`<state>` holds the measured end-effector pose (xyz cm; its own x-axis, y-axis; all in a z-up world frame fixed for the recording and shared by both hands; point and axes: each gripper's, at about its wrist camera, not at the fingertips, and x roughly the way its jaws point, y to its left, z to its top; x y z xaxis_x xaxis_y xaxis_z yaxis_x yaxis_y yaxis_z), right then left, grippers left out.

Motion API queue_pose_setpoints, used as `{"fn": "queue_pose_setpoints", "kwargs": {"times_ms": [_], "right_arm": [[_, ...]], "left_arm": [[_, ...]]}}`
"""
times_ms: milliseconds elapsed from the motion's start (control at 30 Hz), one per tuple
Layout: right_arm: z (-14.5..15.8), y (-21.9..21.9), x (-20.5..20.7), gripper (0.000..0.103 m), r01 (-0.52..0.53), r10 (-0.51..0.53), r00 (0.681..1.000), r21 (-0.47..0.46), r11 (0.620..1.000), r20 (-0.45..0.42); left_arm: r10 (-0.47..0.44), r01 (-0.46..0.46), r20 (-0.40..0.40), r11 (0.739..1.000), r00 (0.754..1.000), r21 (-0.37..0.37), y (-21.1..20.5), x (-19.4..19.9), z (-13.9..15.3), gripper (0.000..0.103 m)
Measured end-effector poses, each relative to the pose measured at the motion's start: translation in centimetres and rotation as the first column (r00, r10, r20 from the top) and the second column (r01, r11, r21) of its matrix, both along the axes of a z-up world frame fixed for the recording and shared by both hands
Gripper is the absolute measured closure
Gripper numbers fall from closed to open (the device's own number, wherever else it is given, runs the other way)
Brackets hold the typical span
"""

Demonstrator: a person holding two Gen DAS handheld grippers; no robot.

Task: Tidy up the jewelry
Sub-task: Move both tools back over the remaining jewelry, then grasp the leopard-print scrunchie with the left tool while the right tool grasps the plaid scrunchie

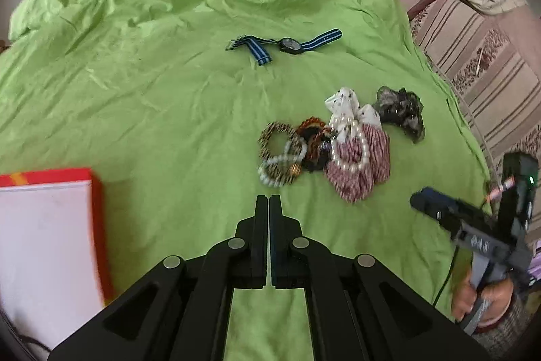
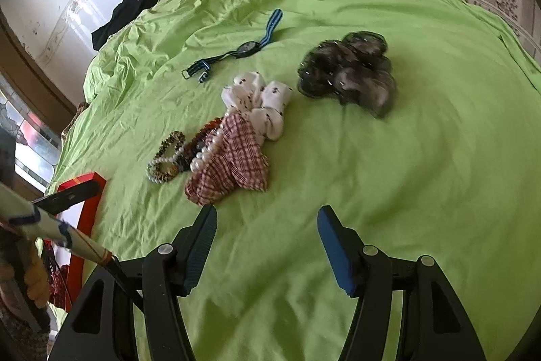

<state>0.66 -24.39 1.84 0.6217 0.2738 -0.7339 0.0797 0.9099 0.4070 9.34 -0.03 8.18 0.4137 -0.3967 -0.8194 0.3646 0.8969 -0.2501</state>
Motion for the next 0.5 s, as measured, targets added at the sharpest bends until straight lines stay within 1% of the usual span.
{"fn": "queue_pose_setpoints", "kwargs": {"times_ms": [67,100,133,200,300,367,400,433,500], "right_arm": [[0.0,0.0,0.3,0.034,-0.005,0.005,1.0,0.001,1.0,0.004],[-0.1,0.0,0.4,0.032,-0.007,0.007,1.0,0.005,1.0,0.004],[-0.2,-0.1,0.6,0.032,-0.011,0.011,1.0,0.014,1.0,0.006],[-0.2,-0.3,0.8,0.032,-0.02,0.02,1.0,0.026,0.999,0.013],[-0.2,-0.1,1.4,0.031,-0.044,0.044,0.999,0.021,0.999,0.032],[-0.1,0.3,2.2,0.031,-0.058,0.057,0.997,0.01,0.998,0.044],[0.0,0.5,2.9,0.031,-0.056,0.055,0.997,0.006,0.998,0.051],[-0.1,0.6,3.3,0.031,-0.054,0.054,0.997,0.005,0.999,0.056],[-0.3,0.9,4.6,0.032,-0.052,0.052,0.997,0.012,0.999,0.059]], "left_arm": [[-0.006,0.006,-0.015,1.0,1.0,-0.014,-1.3,1.9,-0.7,0.089],[-0.009,0.008,-0.018,1.0,1.0,-0.014,-2.2,3.2,-1.0,0.073],[-0.006,0.006,-0.016,1.0,1.0,-0.017,-2.7,3.9,-1.3,0.062],[-0.015,0.015,-0.025,1.0,1.0,-0.024,-4.0,5.8,-2.0,0.06],[-0.056,0.056,-0.093,0.998,0.994,0.003,-5.9,8.3,-4.2,0.06],[-0.073,0.076,-0.131,0.997,0.989,0.019,-6.6,9.0,-5.3,0.06],[-0.081,0.083,-0.145,0.996,0.986,0.013,-6.8,9.2,-5.7,0.072],[-0.083,0.084,-0.156,0.996,0.984,0.001,-6.9,9.2,-5.9,0.094],[-0.074,0.067,-0.181,0.997,0.981,-0.048,-6.4,9.2,-5.9,0.094]]}}
